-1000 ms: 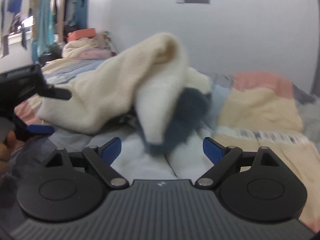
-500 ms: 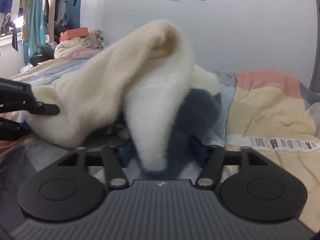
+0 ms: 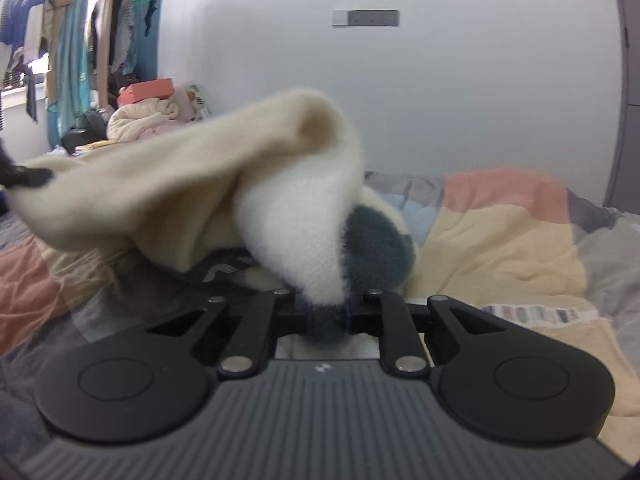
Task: Fold large clothes
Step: 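Lift the gripped sweater fabric with both tools and pull it apart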
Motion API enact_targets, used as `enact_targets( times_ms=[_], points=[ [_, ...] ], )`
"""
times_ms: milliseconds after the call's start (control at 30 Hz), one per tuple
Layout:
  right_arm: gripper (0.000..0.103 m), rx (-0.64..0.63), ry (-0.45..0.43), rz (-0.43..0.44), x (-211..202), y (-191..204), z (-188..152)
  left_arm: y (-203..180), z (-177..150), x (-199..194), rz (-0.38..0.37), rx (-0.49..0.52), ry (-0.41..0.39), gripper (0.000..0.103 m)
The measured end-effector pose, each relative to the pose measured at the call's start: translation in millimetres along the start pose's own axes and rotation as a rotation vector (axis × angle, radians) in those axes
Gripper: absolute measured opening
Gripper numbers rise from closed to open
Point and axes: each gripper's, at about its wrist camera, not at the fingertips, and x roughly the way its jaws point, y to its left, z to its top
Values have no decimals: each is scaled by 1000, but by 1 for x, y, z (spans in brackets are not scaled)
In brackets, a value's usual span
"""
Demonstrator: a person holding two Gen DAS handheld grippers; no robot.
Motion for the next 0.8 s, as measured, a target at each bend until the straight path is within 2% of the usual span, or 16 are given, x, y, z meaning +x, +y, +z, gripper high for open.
enact_targets(
  times_ms=[333, 433, 633, 700, 800],
  points=[
    [14, 65, -14, -96, -66, -19, 7, -20, -10, -90, -14, 37, 34, 12],
    [13, 56, -21, -117, -94, -20, 11, -22, -15, -126, -10, 18, 16, 12],
    [9, 56, -54, -111, -155, -24, 16, -20, -24, -186, 4, -16, 17, 12],
    [9, 71, -41, -113, -166, -31, 10, -13, -27, -198, 21, -27, 35, 12],
    [9, 106, 34, -140, -165, -44, -1, 1, -36, -202, 88, -38, 85, 13]
  ],
)
